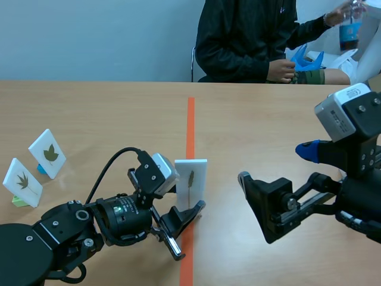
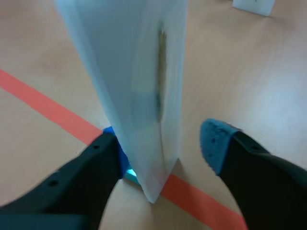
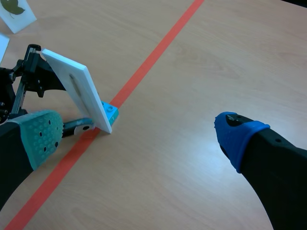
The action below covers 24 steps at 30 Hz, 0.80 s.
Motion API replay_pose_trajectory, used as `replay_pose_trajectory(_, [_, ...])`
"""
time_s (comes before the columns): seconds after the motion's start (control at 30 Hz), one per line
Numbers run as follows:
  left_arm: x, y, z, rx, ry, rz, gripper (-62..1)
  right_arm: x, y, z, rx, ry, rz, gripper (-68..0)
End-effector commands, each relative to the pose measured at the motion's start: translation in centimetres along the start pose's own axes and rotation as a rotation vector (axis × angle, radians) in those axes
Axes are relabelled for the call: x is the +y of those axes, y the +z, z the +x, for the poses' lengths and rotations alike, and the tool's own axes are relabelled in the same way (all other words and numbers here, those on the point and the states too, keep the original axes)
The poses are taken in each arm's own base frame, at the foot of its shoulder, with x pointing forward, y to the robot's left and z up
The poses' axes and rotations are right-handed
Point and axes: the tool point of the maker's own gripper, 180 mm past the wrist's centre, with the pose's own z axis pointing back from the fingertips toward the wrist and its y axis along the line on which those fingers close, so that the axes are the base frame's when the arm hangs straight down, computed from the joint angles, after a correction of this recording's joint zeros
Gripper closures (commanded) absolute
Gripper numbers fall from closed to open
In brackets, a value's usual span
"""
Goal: Sort the leaf by its shape. The table is split by an orange tape line. A compound leaf with several leaflets goes to the left side, a simple leaf with one blade goes to the right side. Return to the home posture when a red brick is placed on the table.
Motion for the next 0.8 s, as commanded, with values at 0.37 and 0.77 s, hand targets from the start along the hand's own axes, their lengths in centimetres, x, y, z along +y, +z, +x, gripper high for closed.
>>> replay_pose_trajectory(0.37, [-0.2,-0.2,2.3,-0.071,-0.011,-0.005,-3.6,-0.4,0.0,0.9,-0.030,0.011,-0.003,-66.5])
replay_pose_trajectory(0.77, [0.3,5.0,4.6,-0.080,0.099,0.147,-3.6,-0.6,-0.2,1.5,-0.053,0.019,-0.007,-66.5])
